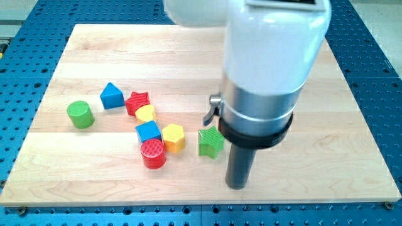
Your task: Place the green star and the hexagon at the bottom of the green circle
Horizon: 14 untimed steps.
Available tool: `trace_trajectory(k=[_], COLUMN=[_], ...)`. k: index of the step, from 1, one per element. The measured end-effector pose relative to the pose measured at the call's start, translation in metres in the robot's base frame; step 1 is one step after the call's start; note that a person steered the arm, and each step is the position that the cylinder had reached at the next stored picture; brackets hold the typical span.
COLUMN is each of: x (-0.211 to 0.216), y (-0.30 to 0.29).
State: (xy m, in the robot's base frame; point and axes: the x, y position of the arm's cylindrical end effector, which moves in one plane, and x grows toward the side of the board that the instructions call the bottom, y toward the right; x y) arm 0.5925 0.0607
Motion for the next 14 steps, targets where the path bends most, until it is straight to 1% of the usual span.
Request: trace_trajectory(k=[4, 6, 7, 8, 10, 11, 13, 14], x=[-0.002, -0.002, -0.019, -0.037, -0.027, -0.033, -0.077, -0.111], y=[0.029, 0.031, 0.031, 0.023, -0.029, -0.06, -0.007, -0.006])
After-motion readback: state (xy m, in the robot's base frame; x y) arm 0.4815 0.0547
